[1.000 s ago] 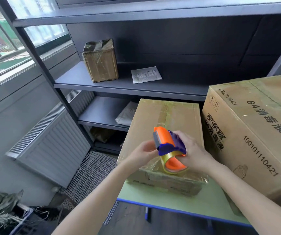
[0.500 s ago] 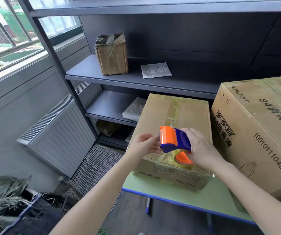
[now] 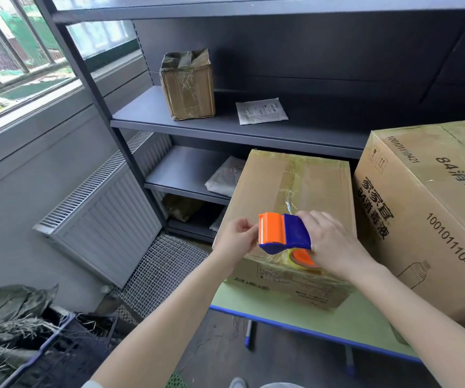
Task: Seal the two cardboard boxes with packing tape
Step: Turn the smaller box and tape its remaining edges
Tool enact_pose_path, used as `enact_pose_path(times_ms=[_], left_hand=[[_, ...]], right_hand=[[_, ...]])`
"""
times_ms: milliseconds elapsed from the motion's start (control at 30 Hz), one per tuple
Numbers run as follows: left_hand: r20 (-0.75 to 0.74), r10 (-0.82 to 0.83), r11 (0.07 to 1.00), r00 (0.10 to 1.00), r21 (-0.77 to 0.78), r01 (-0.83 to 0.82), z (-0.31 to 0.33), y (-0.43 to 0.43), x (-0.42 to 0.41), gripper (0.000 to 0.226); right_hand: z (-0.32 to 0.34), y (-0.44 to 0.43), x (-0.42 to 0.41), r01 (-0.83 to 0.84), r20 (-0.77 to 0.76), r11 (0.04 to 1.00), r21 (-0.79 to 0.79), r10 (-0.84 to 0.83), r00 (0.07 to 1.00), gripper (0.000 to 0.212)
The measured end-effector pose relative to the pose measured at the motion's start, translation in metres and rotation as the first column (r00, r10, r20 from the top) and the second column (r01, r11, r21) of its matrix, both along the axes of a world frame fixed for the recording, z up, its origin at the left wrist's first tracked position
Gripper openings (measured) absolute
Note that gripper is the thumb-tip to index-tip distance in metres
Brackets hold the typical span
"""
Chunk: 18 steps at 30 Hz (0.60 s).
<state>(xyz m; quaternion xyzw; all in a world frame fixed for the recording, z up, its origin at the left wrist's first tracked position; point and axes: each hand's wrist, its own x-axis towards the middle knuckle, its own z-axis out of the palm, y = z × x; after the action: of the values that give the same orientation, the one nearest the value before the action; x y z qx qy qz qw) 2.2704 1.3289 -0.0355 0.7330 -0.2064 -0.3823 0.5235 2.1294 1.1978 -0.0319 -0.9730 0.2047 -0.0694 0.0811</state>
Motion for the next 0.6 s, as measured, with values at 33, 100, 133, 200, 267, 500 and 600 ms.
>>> enact_pose_path(times_ms=[33, 100, 133, 200, 267, 500, 600], left_hand=[[0.027, 0.006, 1.000, 1.000, 0.003, -0.006, 0.001, 0.002, 0.001, 0.026], [0.043, -0.007, 1.000, 0.999, -0.014, 0.007, 0.004, 0.008, 0.006, 0.026], [0.043, -0.027, 0.999, 0.999, -0.023, 0.028, 0.006, 0.012, 0.010, 0.026], [0.053, -0.057, 0.998, 0.997, -0.037, 0.059, 0.010, 0.020, 0.015, 0.026], [0.096, -0.061, 0.997, 0.994, -0.031, 0.064, 0.012, 0.026, 0.021, 0.026], [0.107, -0.013, 1.000, 0.994, -0.020, 0.015, 0.010, 0.045, 0.038, 0.027], [0.205, 0.124, 0.992, 0.971, -0.013, -0.124, 0.010, 0.067, 0.064, 0.023]], right_hand=[[0.000, 0.002, 0.001, -0.003, -0.018, 1.000, -0.020, 0.002, 1.000, 0.057], [0.001, 0.005, 0.002, 0.000, -0.033, 1.000, -0.031, -0.001, 0.999, 0.058], [0.002, 0.006, 0.003, 0.002, -0.034, 1.000, -0.028, -0.003, 0.999, 0.060], [0.004, 0.010, 0.005, -0.007, -0.025, 1.000, -0.025, 0.006, 1.000, 0.064], [0.007, 0.015, 0.007, -0.029, -0.015, 0.999, -0.035, 0.028, 0.999, 0.073], [0.007, 0.031, 0.016, -0.068, 0.003, 0.992, -0.104, 0.068, 0.998, 0.092], [0.010, 0.020, 0.005, -0.013, -0.053, 0.993, -0.117, 0.007, 0.999, 0.088]])
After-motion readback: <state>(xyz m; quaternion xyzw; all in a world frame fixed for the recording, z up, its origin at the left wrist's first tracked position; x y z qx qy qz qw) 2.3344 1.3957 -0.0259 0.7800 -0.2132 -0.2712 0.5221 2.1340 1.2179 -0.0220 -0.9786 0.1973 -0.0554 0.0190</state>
